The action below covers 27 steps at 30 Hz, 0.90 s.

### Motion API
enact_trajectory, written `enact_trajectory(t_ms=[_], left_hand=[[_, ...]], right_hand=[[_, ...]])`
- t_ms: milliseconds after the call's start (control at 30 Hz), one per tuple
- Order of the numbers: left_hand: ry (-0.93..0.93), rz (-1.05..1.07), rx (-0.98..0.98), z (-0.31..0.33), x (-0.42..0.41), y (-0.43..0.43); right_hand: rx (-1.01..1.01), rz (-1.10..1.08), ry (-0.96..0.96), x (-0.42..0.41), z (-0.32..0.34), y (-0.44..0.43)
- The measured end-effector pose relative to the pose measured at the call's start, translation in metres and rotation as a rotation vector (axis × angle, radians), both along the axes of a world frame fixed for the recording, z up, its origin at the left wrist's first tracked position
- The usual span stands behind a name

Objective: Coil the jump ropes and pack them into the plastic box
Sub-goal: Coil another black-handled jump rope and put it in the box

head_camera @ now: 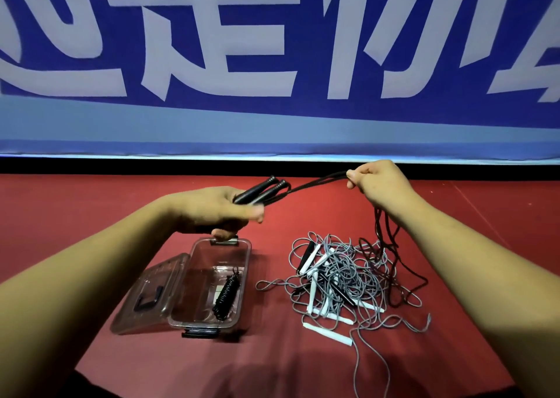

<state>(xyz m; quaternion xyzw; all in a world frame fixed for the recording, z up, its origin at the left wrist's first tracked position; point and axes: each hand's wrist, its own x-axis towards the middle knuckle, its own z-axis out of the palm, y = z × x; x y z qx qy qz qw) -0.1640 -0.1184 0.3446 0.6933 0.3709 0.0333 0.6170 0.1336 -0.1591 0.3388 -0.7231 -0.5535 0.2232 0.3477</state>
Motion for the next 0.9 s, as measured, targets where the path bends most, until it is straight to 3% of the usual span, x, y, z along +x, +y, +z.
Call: enact_trajectory(t_ms=[33, 167, 267, 333, 433, 633, 767, 900], left_hand=[[0.078, -0.009, 0.077, -0.002, 0.001, 0.003], [0.695, 0.018, 0.6, -0.019, 0.001, 0.018], [0.826, -0.177, 0.613, -0.024, 0.008, 0.011], [0.738, -0.296, 0.566, -0.024, 0.015, 0.001], [0.386, -0.343, 0.542, -0.013, 0.026, -0.015], [-0.234, 0.163, 0.263, 0.015, 0.021, -0.01], [-0.287, 0.478, 0.174, 0.013, 0.014, 0.006], [-0.068, 0.687, 0.297, 0.002, 0.01, 0.024]], right_hand=[[-0.008, 0.019, -0.003, 0.002, 0.0, -0.001], [-0.018, 0.215, -0.079, -0.001, 0.002, -0.009], [0.04, 0.27, -0.216, -0.006, 0.004, -0.006], [0.081, 0.236, -0.229, -0.003, 0.001, -0.002], [0.089, 0.161, -0.176, 0.004, -0.006, 0.0], [-0.055, 0.323, 0.045, -0.007, -0.02, 0.0], [-0.091, 0.449, 0.03, -0.032, -0.025, -0.001], [-0.157, 0.558, 0.011, -0.06, -0.014, -0.012]])
